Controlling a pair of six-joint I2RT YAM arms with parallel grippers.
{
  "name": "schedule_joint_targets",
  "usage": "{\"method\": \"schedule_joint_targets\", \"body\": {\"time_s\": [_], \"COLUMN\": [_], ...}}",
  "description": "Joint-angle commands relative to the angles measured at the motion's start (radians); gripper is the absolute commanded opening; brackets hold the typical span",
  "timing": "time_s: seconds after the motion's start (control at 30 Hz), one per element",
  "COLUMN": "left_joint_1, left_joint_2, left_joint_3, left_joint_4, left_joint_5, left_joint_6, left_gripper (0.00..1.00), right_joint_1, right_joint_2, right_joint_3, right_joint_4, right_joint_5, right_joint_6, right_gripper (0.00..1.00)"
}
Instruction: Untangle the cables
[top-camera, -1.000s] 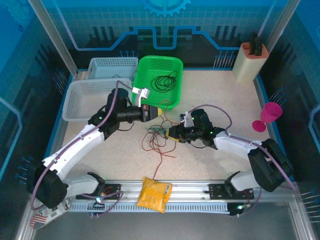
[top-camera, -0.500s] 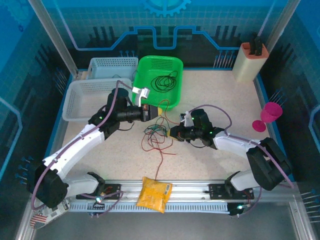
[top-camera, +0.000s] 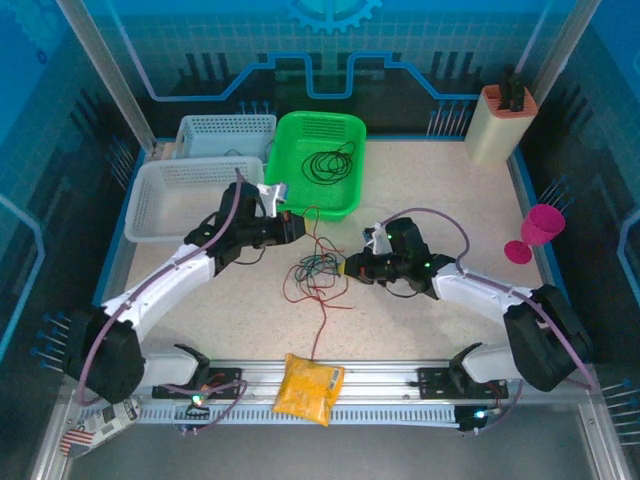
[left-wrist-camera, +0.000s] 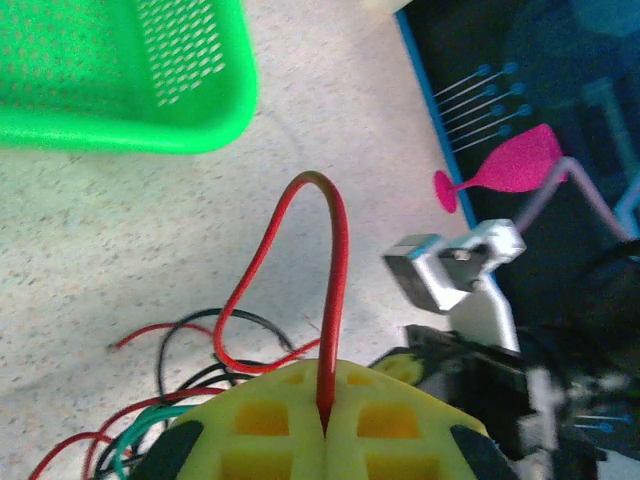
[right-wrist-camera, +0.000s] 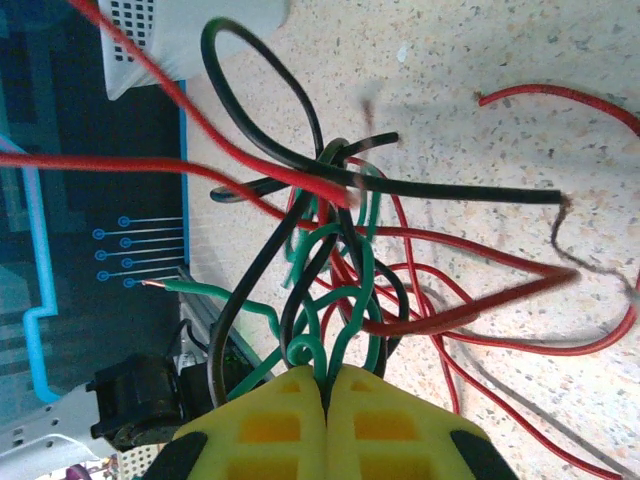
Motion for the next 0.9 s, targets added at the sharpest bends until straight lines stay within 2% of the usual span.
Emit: {"method": "schedule_joint_targets", "body": {"time_s": [0.0,0.13,0.23,0.37,0.5,0.6,0.77,0.87], "left_joint_1": [0.014,0.03,0.043,0.045,0.045,0.043,0.002,-0.031], "left_joint_2": [0.034,0.028,-0.016,-0.104,-0.163,-0.16,-0.124,-0.1], "left_joint_3": [-0.006,-0.011,-0.023,-0.047,-0.064,-0.073,-0.1,-0.117], "left_joint_4": [0.051,0.041,0.025,-0.037,-0.145,-0.179,-0.12,-0.043], "left_joint_5": [-0.041,-0.043,-0.012,0.026,0.034,0.067,0.028,-0.022], "left_joint_6": [0.011,0.013,0.038,0.128,0.191,0.162,0.006,-0.135], "left_gripper": [0.09,0.52,0.67,0.75,0.81,0.8,0.67,0.56], "right_joint_1": [-0.007,-0.007,-0.008,-0.012,-0.013,-0.013,-0.013,-0.013], "right_joint_2": [-0.034,-0.044,-0.049,-0.043,-0.043,-0.044,-0.044,-0.043], "right_joint_3": [0.032,0.04,0.044,0.049,0.054,0.057,0.06,0.06], "right_joint_4": [-0.05,-0.073,-0.082,-0.084,-0.084,-0.091,-0.099,-0.1], "right_joint_5": [0.018,0.029,0.033,0.022,0.019,0.019,0.023,0.027], "right_joint_6": [-0.042,-0.059,-0.067,-0.072,-0.075,-0.08,-0.085,-0.084], "right_gripper": [0.0,0.0,0.0,0.0,0.0,0.0,0.0,0.0]}}
